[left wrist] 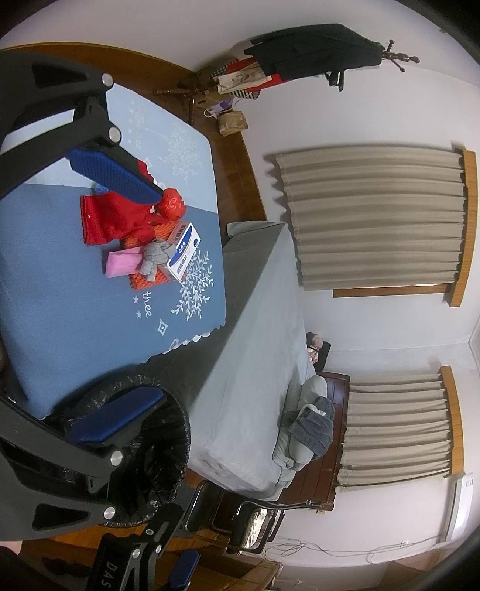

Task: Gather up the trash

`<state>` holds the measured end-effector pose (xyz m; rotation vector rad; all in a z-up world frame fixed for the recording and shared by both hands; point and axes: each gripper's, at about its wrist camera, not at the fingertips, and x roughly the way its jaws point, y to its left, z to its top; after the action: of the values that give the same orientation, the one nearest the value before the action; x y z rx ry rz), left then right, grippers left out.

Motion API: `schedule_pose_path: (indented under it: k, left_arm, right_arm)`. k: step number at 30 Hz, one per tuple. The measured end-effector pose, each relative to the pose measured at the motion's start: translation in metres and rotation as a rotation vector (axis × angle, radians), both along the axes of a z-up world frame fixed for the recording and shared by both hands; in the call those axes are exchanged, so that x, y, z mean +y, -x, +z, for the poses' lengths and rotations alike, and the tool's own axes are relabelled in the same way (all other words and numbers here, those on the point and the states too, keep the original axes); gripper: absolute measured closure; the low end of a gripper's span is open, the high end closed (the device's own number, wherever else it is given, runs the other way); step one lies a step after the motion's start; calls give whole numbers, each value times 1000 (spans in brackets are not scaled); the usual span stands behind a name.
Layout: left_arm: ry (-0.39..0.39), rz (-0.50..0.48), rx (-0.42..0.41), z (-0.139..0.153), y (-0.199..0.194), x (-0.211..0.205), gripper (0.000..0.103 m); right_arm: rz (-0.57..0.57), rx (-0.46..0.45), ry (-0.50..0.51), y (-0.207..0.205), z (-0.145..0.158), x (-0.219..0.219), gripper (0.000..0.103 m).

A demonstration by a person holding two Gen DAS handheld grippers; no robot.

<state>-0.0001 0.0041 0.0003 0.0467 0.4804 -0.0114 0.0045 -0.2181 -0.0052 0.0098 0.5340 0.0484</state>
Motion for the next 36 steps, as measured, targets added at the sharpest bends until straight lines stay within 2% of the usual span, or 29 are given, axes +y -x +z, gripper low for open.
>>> schedule_pose_path:
  k: [17,18,24,33,36]
  left_arm:
    - [18,15,12,1,1,13,6]
    - [19,28,13,-15,-4,19,6]
    - [-26,128,28,-36,-19,58,6]
    - [-22,245,89,-79,-40,127,6]
    - [-20,254,96,-85,-49,137,6]
  right_arm:
    - [17,-3,7,-9,-6,12,5]
    - [23,-3,7,-11,-8,15,5]
    - [67,6,-2,-39,-32,39,5]
    - [133,60,-37,-95,-70,82,5]
    - [163,67,-41,-113,-81,99,14]
